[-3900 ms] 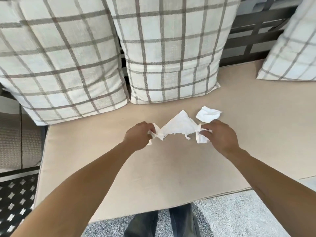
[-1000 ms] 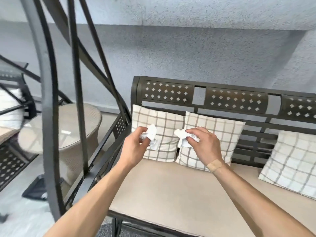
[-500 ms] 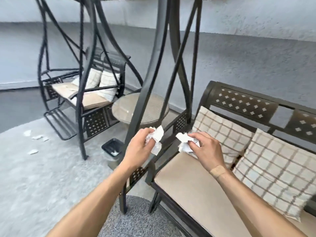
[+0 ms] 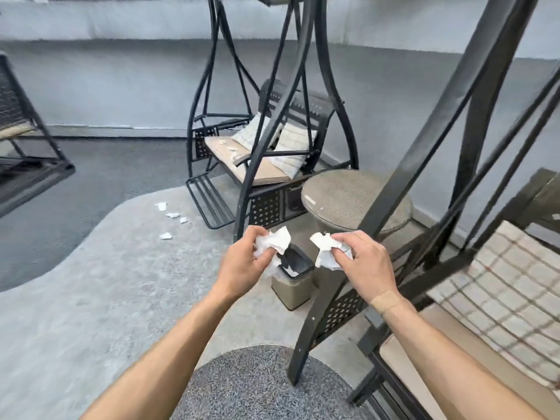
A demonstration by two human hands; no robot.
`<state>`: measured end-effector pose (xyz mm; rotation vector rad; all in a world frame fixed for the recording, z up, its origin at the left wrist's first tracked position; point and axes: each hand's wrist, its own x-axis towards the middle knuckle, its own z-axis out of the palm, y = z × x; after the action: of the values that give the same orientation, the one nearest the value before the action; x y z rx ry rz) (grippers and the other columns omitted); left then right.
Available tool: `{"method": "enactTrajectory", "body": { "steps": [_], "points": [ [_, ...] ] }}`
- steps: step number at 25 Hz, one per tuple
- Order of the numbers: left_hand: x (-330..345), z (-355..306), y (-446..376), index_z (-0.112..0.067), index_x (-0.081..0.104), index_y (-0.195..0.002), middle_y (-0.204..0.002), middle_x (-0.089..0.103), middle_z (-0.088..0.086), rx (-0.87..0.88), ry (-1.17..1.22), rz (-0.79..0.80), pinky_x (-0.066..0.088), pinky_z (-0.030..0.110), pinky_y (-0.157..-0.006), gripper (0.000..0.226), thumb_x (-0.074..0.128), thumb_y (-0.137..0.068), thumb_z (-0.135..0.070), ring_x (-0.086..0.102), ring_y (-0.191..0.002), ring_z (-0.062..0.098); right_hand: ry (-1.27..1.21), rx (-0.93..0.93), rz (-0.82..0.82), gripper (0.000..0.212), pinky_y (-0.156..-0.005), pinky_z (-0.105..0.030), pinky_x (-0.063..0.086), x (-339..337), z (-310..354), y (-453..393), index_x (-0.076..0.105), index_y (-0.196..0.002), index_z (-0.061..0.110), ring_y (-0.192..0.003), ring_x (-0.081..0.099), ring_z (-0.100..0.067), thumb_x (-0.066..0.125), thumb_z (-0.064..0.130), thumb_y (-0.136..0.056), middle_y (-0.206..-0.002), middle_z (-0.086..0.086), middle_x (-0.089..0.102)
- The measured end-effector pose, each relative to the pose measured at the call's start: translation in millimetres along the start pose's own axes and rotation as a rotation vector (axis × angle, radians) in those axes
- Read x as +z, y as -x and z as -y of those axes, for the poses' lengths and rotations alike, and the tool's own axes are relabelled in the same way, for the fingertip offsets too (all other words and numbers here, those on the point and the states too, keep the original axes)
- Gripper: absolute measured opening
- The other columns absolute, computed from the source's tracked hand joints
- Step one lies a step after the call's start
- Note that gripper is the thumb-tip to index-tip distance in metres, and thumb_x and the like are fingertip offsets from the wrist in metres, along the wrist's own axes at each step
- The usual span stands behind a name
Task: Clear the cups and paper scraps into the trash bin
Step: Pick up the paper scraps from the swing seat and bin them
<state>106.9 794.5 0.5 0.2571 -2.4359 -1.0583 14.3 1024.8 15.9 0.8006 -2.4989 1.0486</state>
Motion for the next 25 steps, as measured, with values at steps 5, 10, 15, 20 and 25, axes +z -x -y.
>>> {"method": "enactTrajectory", "body": {
  "steps": [5, 10, 15, 20, 25],
  "points": [
    [-40.0, 61.2, -38.4, -0.032, 0.055, -0.100, -0.088, 0.065, -0.014, -0.033, -0.028, -0.026, 0.052, 0.035, -0.070, 0.017, 0.066, -0.087, -0.033, 0.059, -0.081, 0.004, -0.025, 0.015, 0.029, 0.021, -0.075, -0.040, 0.051, 68.6, 31.7, -46.2, 0.071, -0.103, 0.025, -0.084, 0.061, -0.017, 0.068, 0.018, -0.083, -0.100, 0.009, 0.067],
    [-52.6, 116.4, -93.9, -0.031, 0.061, -0.098, -0.091, 0.064, -0.014, -0.034, -0.033, -0.049, 0.053, 0.043, -0.071, 0.013, 0.066, -0.086, -0.035, 0.059, -0.082, 0.006, -0.024, -0.001, 0.079, 0.020, -0.074, -0.041, 0.051, 130.4, 35.9, -106.1, 0.070, -0.102, 0.027, -0.083, 0.060, -0.015, 0.068, 0.020, -0.084, -0.098, 0.011, 0.066],
    [-46.8, 153.0, -167.4, -0.029, 0.063, -0.101, -0.095, 0.064, -0.013, -0.037, -0.070, -0.062, 0.053, 0.042, -0.073, 0.016, 0.065, -0.087, -0.037, 0.058, -0.083, 0.007, -0.028, -0.042, 0.105, 0.020, -0.075, -0.040, 0.051, 183.5, 18.1, -190.4, 0.070, -0.103, 0.025, -0.087, 0.062, -0.016, 0.067, 0.020, -0.085, -0.099, 0.008, 0.067],
    [-38.1, 181.9, -269.6, -0.025, 0.062, -0.103, -0.096, 0.064, -0.011, -0.056, -0.121, -0.046, 0.054, 0.044, -0.074, 0.018, 0.063, -0.089, -0.036, 0.058, -0.084, 0.009, -0.040, -0.026, 0.104, 0.019, -0.068, -0.038, 0.051, 226.5, -12.1, -293.0, 0.070, -0.103, 0.028, -0.078, 0.059, -0.014, 0.066, 0.022, -0.086, -0.097, 0.009, 0.066],
    [-20.8, 198.4, -358.3, -0.022, 0.063, -0.104, -0.096, 0.064, -0.008, -0.074, -0.082, -0.033, 0.054, 0.044, -0.077, 0.022, 0.061, -0.089, -0.038, 0.059, -0.087, 0.011, -0.045, 0.001, 0.122, 0.020, -0.071, -0.040, 0.052, 248.7, -39.6, -372.2, 0.070, -0.104, 0.026, -0.081, 0.060, -0.015, 0.065, 0.021, -0.086, -0.098, 0.007, 0.067]
  ]
}}
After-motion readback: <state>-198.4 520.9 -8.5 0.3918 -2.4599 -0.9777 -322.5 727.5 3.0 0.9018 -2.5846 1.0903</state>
